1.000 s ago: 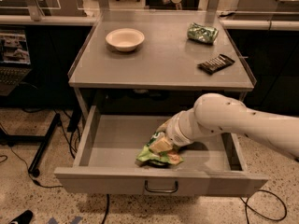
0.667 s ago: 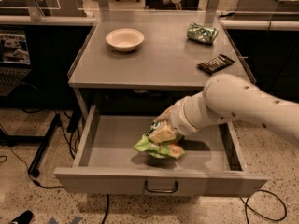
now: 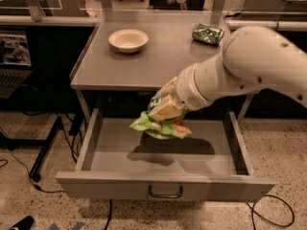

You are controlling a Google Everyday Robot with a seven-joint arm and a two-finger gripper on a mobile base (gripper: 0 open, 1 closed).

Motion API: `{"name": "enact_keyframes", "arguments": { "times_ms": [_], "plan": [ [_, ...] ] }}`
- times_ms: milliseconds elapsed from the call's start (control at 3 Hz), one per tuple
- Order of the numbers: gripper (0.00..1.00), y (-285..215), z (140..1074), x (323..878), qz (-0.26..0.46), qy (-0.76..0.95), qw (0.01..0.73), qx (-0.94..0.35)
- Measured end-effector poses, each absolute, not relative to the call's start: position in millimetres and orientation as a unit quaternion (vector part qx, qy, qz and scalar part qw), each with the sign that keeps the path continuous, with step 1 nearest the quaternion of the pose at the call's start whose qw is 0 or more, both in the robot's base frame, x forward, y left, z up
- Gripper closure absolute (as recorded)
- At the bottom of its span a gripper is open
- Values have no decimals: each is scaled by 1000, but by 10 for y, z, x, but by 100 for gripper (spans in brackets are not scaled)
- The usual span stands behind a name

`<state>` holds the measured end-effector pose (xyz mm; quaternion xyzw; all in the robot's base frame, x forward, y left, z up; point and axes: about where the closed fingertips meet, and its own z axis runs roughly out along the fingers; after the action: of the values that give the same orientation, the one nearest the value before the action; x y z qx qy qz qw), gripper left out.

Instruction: Pick green rice chip bag from top drawer and place on counter

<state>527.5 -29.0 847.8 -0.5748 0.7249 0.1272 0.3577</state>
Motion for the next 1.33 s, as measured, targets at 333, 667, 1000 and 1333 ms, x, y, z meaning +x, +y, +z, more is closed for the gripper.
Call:
{"name": "enact_keyframes", "arguments": {
  "times_ms": [333,667,1000,1333],
  "plan": [
    [100,-182,9010,5285,119,702,377,-592],
    [100,-156,9253,5280,109,695,386,-597],
    [100,-124,9442,5392,99,689,399,-597],
    [100,-102,9457,5742,95,700,400,-584]
  ]
}}
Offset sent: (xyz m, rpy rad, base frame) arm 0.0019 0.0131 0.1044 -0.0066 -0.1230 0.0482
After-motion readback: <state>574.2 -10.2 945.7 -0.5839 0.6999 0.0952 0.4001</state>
